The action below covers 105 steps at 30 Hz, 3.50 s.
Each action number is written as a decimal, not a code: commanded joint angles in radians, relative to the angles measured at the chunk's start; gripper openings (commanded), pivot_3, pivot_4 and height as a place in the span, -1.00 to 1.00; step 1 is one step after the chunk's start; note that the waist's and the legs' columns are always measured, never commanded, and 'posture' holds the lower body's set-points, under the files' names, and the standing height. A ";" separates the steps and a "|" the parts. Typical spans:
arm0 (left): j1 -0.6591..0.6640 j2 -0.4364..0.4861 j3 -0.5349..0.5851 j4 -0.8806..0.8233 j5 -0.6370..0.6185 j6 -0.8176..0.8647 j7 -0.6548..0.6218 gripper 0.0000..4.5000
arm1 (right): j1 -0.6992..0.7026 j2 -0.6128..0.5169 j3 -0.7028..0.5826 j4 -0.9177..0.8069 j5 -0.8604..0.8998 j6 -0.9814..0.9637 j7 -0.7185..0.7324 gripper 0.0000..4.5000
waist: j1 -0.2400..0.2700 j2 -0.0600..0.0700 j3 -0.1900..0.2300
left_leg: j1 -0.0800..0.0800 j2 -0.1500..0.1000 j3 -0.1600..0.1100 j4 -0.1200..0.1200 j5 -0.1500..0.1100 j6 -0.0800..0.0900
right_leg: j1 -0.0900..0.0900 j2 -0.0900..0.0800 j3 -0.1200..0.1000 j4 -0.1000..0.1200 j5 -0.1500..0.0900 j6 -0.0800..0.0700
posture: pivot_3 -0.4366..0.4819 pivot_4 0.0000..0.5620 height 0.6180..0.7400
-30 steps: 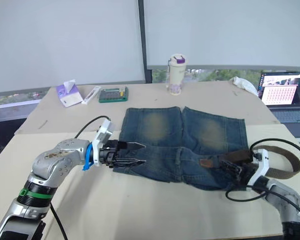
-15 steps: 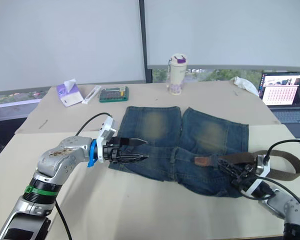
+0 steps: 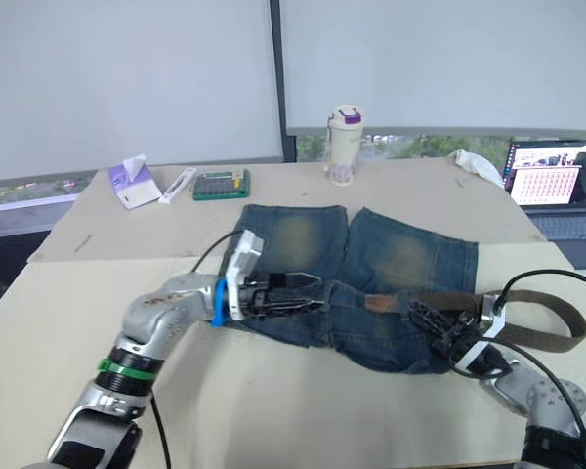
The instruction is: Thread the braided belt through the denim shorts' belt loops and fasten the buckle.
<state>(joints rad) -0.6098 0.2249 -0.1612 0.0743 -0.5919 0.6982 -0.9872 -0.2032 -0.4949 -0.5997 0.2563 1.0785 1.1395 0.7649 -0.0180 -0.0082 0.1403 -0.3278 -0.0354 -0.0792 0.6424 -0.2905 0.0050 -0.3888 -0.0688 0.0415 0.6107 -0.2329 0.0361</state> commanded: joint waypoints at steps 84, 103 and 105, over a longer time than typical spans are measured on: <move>-0.065 0.074 0.335 0.083 -0.386 0.571 0.111 -1.00 | 0.129 0.334 0.435 -0.771 0.160 -0.374 -0.516 -0.59 | 0.002 0.003 -0.004 | -0.007 -0.004 -0.018 0.000 0.005 -0.007 | -0.015 -0.006 -0.006 0.003 0.004 0.000 | -0.05 -0.47 1.00; 0.005 0.221 0.073 0.023 0.008 -0.036 -0.127 0.48 | 0.215 0.142 0.257 -0.712 0.107 -0.377 -0.654 -1.00 | 0.005 0.004 -0.004 | -0.008 -0.004 -0.017 0.000 0.005 -0.008 | -0.015 -0.005 -0.006 0.002 0.004 0.000 | -0.05 -0.47 1.00; 0.014 0.229 0.055 0.041 0.037 -0.079 -0.158 0.48 | 0.205 0.151 0.262 -0.692 0.090 -0.377 -0.681 -1.00 | 0.005 0.004 -0.004 | -0.008 -0.004 -0.017 0.000 0.005 -0.007 | -0.014 -0.005 -0.006 0.002 0.004 0.000 | -0.05 -0.47 1.00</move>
<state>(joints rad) -0.5947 0.4428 -0.0994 0.1238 -0.5717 0.6656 -1.1125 0.0182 -0.3493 -0.3304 -0.4288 1.1617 0.7705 0.1015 -0.0127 -0.0042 0.1362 -0.3357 -0.0397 -0.0960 0.6421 -0.2853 -0.0022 -0.4031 -0.0741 0.0358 0.6124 -0.2294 0.0359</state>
